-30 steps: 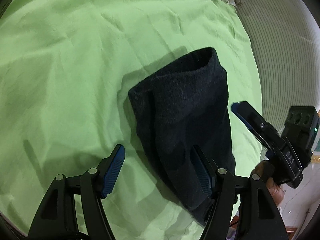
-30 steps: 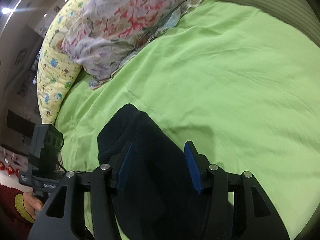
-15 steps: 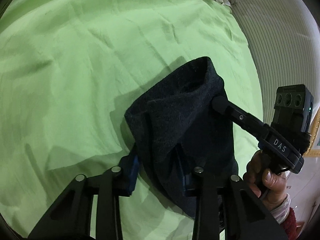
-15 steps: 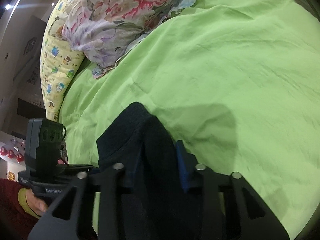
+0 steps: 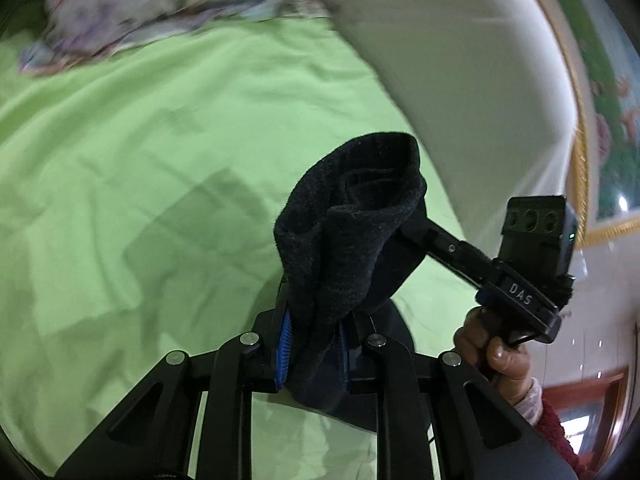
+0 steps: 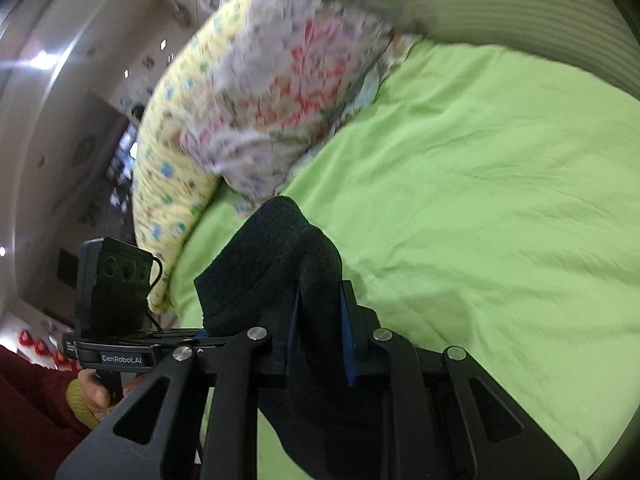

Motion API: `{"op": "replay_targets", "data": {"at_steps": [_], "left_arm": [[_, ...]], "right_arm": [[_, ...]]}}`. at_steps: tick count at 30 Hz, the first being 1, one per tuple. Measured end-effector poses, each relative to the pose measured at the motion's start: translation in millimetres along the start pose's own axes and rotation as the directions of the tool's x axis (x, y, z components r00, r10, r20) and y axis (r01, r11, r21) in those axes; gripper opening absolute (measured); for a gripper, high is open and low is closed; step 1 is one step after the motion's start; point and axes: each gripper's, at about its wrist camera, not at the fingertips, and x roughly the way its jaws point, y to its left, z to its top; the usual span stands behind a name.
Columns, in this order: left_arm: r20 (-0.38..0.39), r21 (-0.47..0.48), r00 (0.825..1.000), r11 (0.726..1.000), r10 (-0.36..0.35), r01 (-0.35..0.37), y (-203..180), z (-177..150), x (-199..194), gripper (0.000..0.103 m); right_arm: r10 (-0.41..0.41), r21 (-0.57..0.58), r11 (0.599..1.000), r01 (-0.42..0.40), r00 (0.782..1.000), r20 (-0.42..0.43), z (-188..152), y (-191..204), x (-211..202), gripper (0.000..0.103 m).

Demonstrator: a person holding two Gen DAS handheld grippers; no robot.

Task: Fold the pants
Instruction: 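Grasp the folded pants edge with the left gripper and lift it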

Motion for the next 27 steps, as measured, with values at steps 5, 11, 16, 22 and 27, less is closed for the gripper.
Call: {"op": "replay_targets", "data": {"at_steps": [5,11,16,22,27], "left_arm": [[-0.007,0.082,0.997,0.994,-0.074,0.074,-39.7,-3.2,-3.8,0.017],[-0.040,0.193,0.990,0.971,-0.133,0.138,-93.4,-14.9,3.5,0.017],[-0.093,0.282,0.982,0.942,-0.163,0.183,-138.0,-47.3,6.6,0.017],[-0.168,0.382,0.973,0.899,-0.157,0.211,-179.5,-88.8,19.4,0.017],[-0.240,0.429,0.961,0.872,-0.141,0.236,-202.0,-113.7,39.3,0.017]], "right_arm": [[-0.001,0.021,1.000,-0.001,0.995,0.103,-16.6,1.3,-45.8,0.019],[-0.016,0.059,0.998,0.002,0.973,0.230,-44.7,-3.3,-103.9,0.019],[-0.043,0.105,0.994,0.012,0.951,0.306,-74.1,-10.4,-140.9,0.018],[-0.087,0.184,0.983,0.015,0.918,0.388,-116.9,-24.6,-178.3,0.018],[-0.116,0.237,0.971,0.012,0.897,0.427,-148.0,-35.5,-196.7,0.018]]}}
